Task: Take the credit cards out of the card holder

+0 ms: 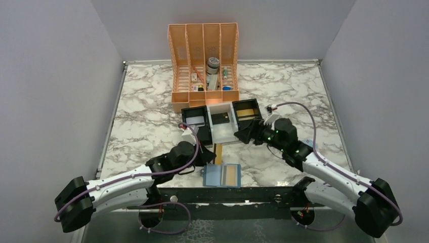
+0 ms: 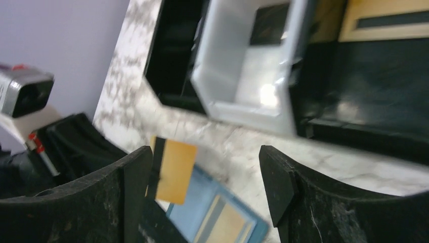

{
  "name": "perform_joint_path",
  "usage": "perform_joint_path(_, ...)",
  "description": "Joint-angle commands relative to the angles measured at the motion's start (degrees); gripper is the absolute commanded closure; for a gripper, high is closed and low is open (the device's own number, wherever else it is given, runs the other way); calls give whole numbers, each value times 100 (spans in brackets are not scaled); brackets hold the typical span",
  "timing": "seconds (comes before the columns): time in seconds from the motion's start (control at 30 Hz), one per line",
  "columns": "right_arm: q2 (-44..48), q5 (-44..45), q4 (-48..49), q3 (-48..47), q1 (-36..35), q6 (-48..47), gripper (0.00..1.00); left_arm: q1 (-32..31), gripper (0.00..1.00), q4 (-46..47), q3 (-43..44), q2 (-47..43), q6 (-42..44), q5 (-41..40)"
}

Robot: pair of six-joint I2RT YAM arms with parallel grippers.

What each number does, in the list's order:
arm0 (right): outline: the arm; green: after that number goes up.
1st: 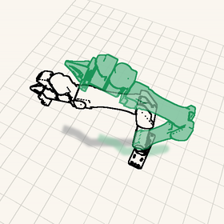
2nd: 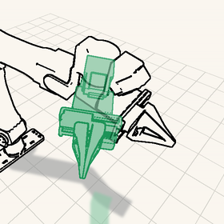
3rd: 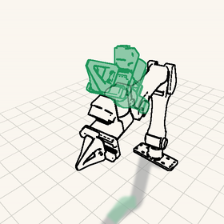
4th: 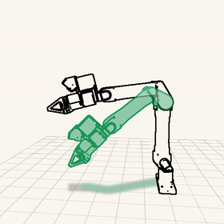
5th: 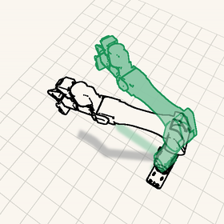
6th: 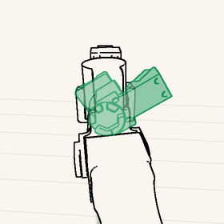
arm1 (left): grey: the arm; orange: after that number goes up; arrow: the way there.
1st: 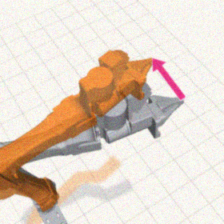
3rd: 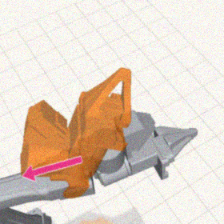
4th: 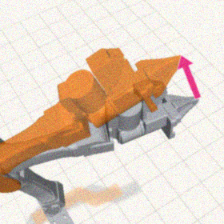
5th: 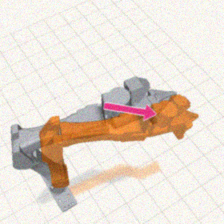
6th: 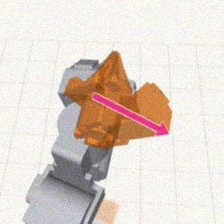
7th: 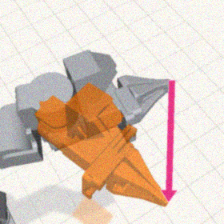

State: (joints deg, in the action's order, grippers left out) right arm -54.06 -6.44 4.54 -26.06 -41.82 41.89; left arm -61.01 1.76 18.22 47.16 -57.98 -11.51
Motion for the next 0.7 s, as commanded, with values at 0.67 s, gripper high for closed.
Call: perform_joint_path(0.67, -347, -3842, 4361, 1428, 1142, 1357, 39, 1092, 100, 4270, -786, 431, -463, 2654)
